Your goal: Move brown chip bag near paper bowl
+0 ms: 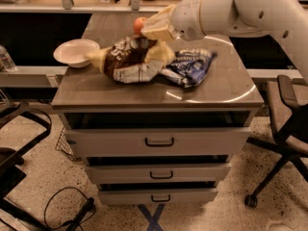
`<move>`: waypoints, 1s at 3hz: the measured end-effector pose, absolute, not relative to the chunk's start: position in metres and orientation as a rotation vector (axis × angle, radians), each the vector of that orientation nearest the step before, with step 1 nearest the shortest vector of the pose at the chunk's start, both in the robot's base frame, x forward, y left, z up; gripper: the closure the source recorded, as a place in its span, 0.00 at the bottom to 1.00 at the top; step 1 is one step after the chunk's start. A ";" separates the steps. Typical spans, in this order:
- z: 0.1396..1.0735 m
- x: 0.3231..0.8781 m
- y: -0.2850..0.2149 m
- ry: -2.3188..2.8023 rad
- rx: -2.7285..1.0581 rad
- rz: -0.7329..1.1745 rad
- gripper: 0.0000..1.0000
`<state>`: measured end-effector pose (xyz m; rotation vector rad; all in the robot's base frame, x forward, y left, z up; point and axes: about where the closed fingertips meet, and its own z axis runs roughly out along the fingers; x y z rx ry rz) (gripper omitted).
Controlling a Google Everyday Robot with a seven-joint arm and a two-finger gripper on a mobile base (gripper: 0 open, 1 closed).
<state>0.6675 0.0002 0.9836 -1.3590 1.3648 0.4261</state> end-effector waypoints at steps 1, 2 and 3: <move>0.983 0.667 0.003 1.363 -1.362 0.430 0.05; 0.983 0.667 0.004 1.362 -1.364 0.432 0.00; 0.983 0.667 0.005 1.362 -1.364 0.432 0.00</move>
Offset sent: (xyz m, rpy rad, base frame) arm -0.0003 0.0022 -0.0005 0.0000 0.0010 0.0037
